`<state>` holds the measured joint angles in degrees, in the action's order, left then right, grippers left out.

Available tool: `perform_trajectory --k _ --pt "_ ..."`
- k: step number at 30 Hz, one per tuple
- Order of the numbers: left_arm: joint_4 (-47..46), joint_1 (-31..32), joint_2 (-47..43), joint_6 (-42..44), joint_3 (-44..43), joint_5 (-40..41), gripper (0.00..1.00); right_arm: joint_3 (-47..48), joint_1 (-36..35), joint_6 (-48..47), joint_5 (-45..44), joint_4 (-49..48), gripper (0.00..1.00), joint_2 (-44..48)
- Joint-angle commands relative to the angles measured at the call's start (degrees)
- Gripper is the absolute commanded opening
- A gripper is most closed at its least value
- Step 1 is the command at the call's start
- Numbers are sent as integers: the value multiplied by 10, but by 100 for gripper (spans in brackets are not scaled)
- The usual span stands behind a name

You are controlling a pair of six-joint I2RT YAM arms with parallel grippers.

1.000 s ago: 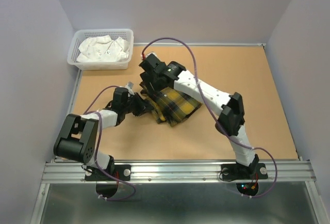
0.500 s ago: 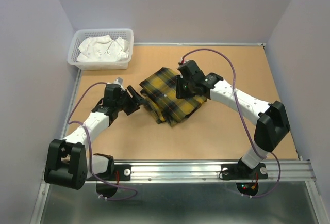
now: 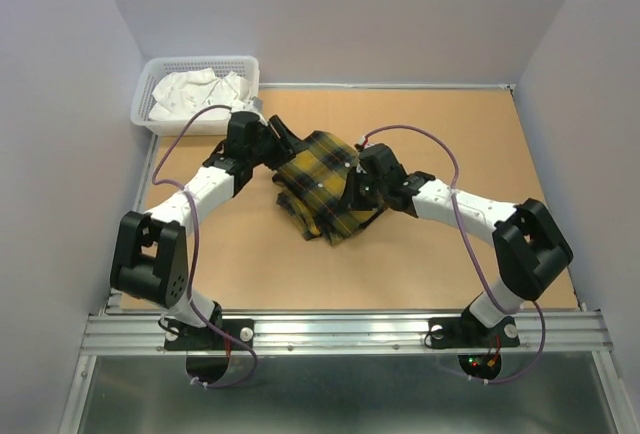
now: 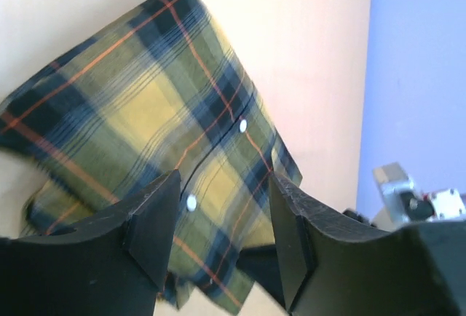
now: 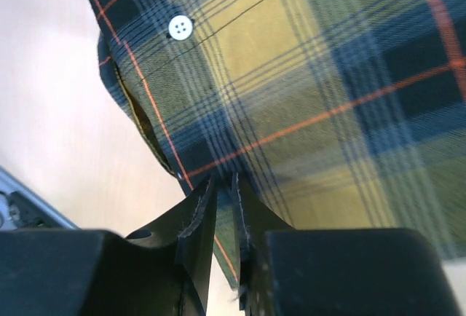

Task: Fold and stack the long sleeve shirts
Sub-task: Fold the shirt

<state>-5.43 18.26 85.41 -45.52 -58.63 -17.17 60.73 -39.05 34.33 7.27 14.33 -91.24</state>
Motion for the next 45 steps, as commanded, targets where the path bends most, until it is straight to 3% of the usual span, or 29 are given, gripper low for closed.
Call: perform_trajectory --k 1,6,13,21,23,27,28,31,35,38,45 --pt "-31 6 48 3 -1 33 59 -36 1 22 72 -97 19 -31" --pt "-74 -9 127 1 26 64 54 -80 0 30 170 -161 19 -82" --pt "-78 -31 198 5 21 84 53 -103 -16 35 202 -194 20 -132" --pt "-64 -35 216 45 -11 94 56 -72 -20 15 180 -185 30 -80" --pt "-64 -35 193 60 -12 93 61 -62 -16 3 157 -160 39 -43" --pt "-46 -33 130 110 -12 93 73 -41 48 -4 160 -129 52 11" --pt "-40 -32 101 115 -9 92 80 -39 62 -7 163 -123 54 32" --pt "-22 -13 66 133 -10 92 85 -33 121 -8 189 -119 56 49" --pt "29 46 31 150 -17 98 85 -18 191 -6 259 -120 54 23" --pt "38 95 29 148 -7 93 82 -5 202 -14 288 -123 53 -6" --pt "13 110 93 110 62 102 72 -99 231 27 325 -252 46 -103"
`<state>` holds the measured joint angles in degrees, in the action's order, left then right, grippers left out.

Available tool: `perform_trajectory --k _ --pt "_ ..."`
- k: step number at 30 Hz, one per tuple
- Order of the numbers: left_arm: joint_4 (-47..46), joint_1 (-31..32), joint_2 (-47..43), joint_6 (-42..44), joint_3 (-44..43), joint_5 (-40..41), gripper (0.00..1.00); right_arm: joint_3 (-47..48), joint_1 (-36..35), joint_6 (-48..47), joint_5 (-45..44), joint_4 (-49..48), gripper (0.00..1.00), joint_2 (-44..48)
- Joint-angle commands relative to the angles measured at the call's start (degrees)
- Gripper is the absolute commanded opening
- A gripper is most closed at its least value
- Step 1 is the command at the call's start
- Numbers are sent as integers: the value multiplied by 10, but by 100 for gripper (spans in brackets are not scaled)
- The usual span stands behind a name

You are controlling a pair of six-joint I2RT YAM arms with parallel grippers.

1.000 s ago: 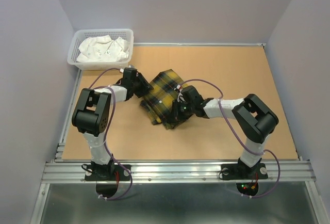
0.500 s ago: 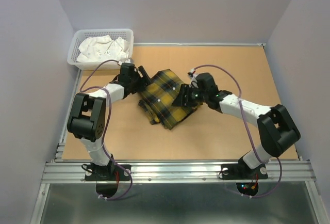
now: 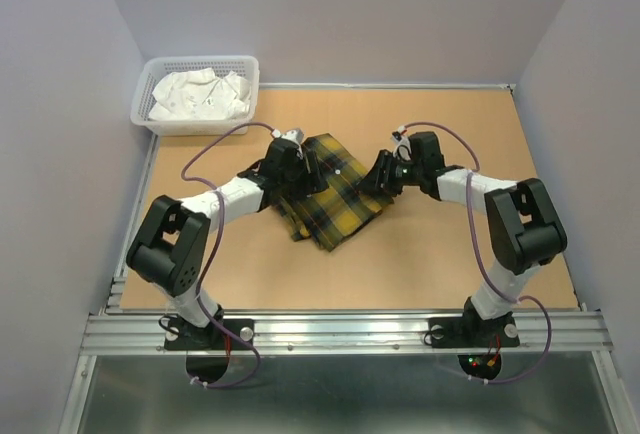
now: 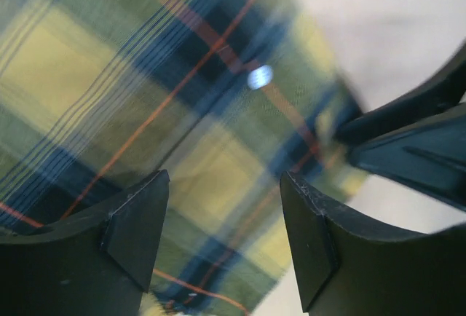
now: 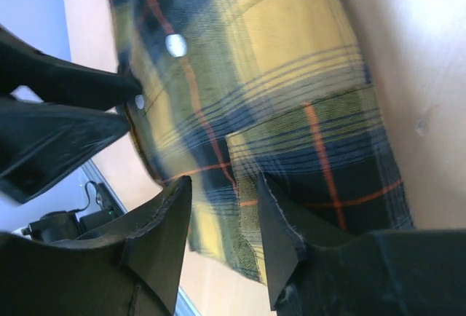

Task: Fold and stack the long sleeve shirts
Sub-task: Fold the shirt

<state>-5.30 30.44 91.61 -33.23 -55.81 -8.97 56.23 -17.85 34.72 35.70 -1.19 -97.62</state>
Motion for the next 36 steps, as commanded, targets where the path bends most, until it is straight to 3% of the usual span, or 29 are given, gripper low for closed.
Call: perform_trajectory --k 1,4,7,12,16,19,23,26,28,31,36 --pt "12 -13 40 -17 38 23 71 -70 25 31 43 -97 46 -40" --pt "12 -28 73 -39 52 18 68 -132 41 44 38 -158 44 -70" --pt "10 -40 87 -45 55 16 68 -170 43 37 38 -159 44 -68" --pt "29 -47 122 4 -14 19 69 -220 35 50 43 -162 42 -25" --pt "41 -49 156 55 -90 24 73 -241 -32 88 31 -189 42 11" --pt "23 -49 125 84 -111 35 77 -229 -90 116 10 -187 42 48" --pt "4 -49 46 96 -84 38 82 -179 -98 98 -14 -136 43 109" --pt "8 -48 -24 72 -37 26 83 -115 -97 84 -6 -110 50 121" --pt "5 -45 -58 51 -3 6 80 -68 -95 79 16 -108 53 111" --pt "-15 -33 -122 -3 68 -25 67 -18 -93 70 42 -107 56 75" --pt "-37 -14 -103 -19 132 -59 54 12 -83 44 59 -110 57 -10"
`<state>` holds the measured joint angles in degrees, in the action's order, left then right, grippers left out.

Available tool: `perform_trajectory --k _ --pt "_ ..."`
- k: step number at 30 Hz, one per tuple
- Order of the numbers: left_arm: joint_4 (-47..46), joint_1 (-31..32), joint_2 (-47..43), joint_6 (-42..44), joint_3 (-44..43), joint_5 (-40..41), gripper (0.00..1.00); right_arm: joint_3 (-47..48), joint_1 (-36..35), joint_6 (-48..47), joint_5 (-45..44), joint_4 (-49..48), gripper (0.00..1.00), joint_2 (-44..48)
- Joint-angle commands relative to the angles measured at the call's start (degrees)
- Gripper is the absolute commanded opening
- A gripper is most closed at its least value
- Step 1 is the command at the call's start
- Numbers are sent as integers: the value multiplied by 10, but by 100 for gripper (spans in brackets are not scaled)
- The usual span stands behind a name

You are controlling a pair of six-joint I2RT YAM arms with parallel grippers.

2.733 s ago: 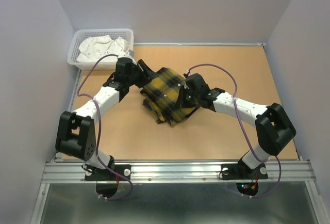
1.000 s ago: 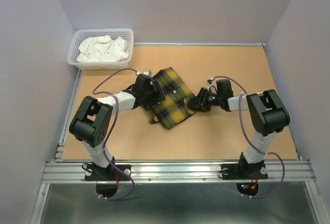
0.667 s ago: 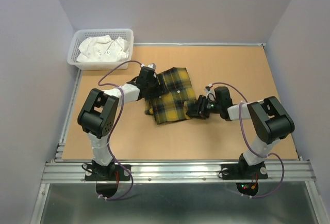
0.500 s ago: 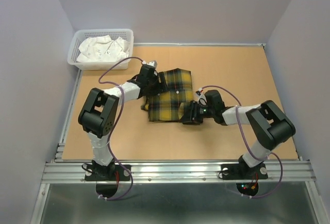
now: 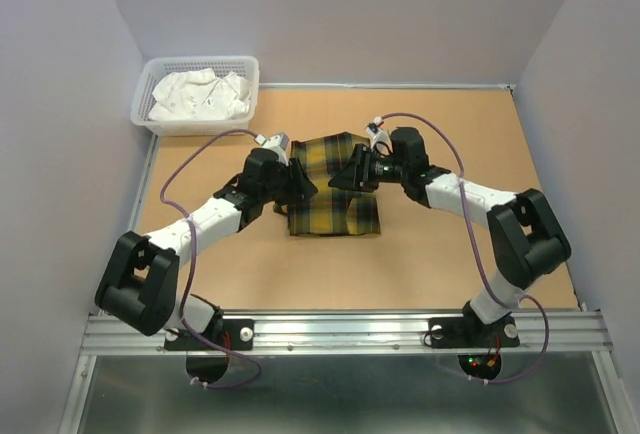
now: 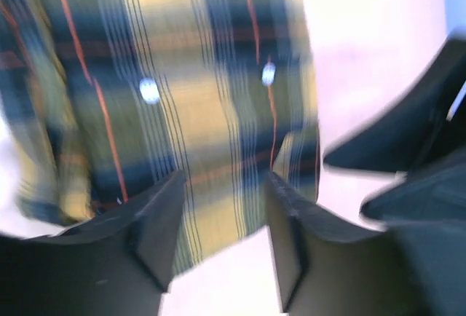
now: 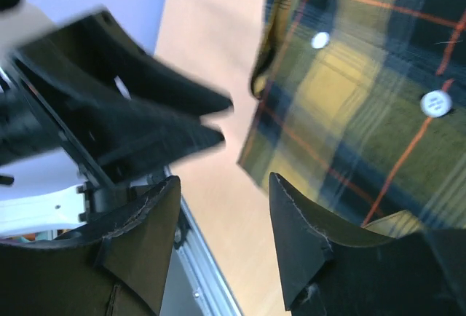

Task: Fold and stack the long sleeve shirts
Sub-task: Fold the shirt

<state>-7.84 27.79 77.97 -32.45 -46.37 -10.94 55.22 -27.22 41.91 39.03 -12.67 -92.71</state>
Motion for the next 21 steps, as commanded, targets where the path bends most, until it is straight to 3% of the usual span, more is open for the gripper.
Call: perform_trajectory --k 1,5,8,11,16,21 --pt "-13 12 44 -27 41 -37 52 21 15 -33 32 3 57 -76" --pt "-37 8 105 -46 61 -22 35 -26 41 -39 49 -59 57 -133" --pt "-51 -5 131 -67 72 -25 34 -99 76 -21 71 -146 57 -171" --pt "-60 -22 154 -77 86 -30 28 -148 100 -31 70 -169 56 -185" --pt "-54 -30 143 -75 88 -29 28 -190 111 -39 67 -167 56 -118" --pt "-46 -30 122 -63 68 -37 29 -124 112 -39 56 -100 57 -29"
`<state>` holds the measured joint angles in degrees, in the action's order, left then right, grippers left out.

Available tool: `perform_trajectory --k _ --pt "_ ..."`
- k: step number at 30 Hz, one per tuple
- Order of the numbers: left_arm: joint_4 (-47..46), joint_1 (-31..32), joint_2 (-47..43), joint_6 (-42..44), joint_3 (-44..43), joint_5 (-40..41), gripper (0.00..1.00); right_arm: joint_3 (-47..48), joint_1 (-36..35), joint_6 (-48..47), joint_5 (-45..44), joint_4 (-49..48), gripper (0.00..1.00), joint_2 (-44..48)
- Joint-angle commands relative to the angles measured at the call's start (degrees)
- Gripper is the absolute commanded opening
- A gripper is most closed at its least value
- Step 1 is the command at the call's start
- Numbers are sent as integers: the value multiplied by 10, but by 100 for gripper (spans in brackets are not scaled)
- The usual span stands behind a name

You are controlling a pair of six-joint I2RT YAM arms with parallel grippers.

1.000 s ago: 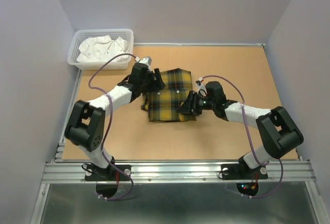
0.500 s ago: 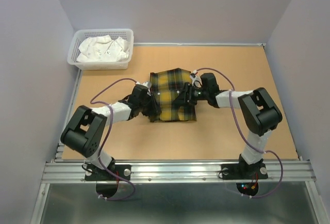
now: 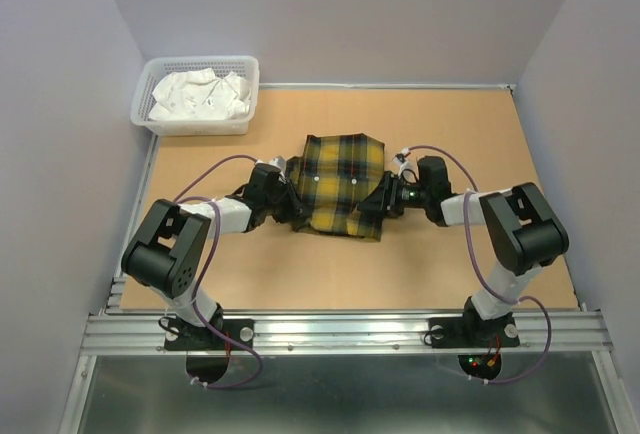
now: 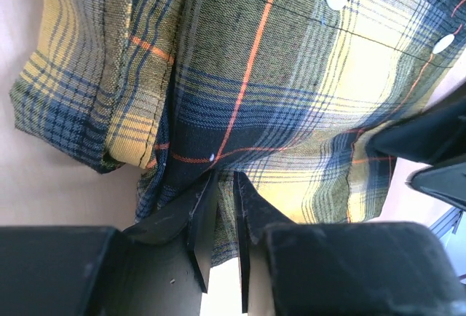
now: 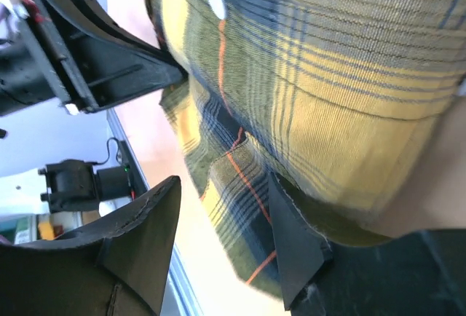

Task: Fold and stack the long sleeve shirts
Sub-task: Fold the shirt

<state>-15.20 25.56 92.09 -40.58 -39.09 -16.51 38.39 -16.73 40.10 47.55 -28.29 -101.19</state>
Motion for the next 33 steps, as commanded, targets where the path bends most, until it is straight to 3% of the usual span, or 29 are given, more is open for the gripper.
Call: perform_trajectory --k 1,7,14,19,23,33 --pt "30 -8 -20 25 -8 17 29 68 7 -20 -32 66 58 72" --pt "40 -8 -5 45 -39 0 31 255 6 12 -8 81 60 38" --pt "58 -8 9 56 -61 5 31 394 4 58 10 53 61 -132" --pt "68 -8 17 58 -63 11 31 363 17 73 -29 33 60 -233" --pt "76 -8 26 59 -56 15 31 281 63 91 -47 -14 59 -270" --pt "76 -8 35 66 -54 9 31 267 117 75 -62 -3 59 -184"
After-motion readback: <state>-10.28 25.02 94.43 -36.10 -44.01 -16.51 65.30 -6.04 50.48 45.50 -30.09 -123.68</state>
